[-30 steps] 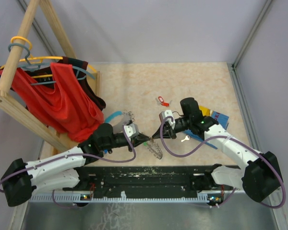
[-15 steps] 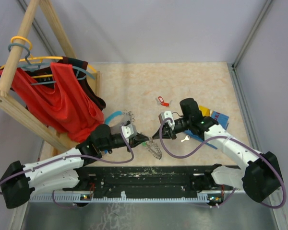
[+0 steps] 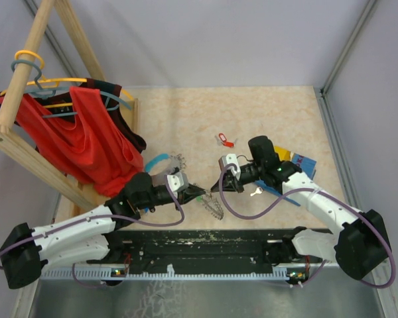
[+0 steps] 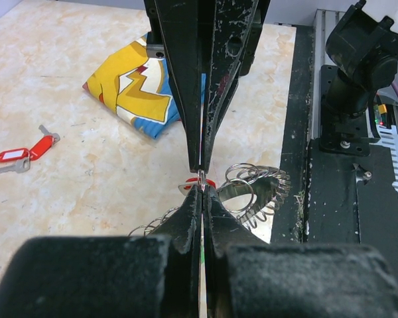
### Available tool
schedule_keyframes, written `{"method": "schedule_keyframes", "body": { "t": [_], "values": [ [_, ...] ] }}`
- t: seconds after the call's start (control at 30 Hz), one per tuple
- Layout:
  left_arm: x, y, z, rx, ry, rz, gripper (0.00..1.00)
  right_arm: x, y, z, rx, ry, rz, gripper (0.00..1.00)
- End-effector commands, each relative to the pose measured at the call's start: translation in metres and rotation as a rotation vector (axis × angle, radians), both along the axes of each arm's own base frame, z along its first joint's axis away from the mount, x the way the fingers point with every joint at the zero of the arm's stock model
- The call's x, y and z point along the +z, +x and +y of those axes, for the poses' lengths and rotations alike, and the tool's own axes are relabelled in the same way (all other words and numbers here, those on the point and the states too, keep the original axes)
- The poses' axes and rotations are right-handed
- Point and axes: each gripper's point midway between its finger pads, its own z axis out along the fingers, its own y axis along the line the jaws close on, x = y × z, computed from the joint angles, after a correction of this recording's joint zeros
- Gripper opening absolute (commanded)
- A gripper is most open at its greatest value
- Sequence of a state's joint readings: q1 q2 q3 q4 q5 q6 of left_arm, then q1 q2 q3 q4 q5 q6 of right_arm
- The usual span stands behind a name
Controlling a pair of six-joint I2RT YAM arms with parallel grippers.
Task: Remove the keys from the keyring
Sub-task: Remove the key from the keyring, then place the key at the center of the board.
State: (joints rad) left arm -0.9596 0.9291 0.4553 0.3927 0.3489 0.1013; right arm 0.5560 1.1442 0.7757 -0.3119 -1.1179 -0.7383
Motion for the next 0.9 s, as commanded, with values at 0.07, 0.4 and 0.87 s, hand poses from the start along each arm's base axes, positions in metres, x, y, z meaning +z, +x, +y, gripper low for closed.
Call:
{"method": "schedule_keyframes", "body": {
  "t": [0.07, 0.4, 0.87],
  "values": [
    [0.015, 0.006, 0.005, 0.052, -0.08, -0.023, 0.0, 0.037, 0.013, 0.005, -0.034, 0.058, -0.065, 0.0],
    [0.013, 0.021, 0.021, 0.188, -0.187, 0.009, 0.0, 0.055, 0.075, -0.026, -0.357, 0.079, 0.032, 0.0],
    [0.029, 0.04, 0.017, 0.225, -0.309, 0.125, 0.0, 0.045, 0.17, -0.111, -0.88, 0.112, 0.111, 0.0]
  ]
}}
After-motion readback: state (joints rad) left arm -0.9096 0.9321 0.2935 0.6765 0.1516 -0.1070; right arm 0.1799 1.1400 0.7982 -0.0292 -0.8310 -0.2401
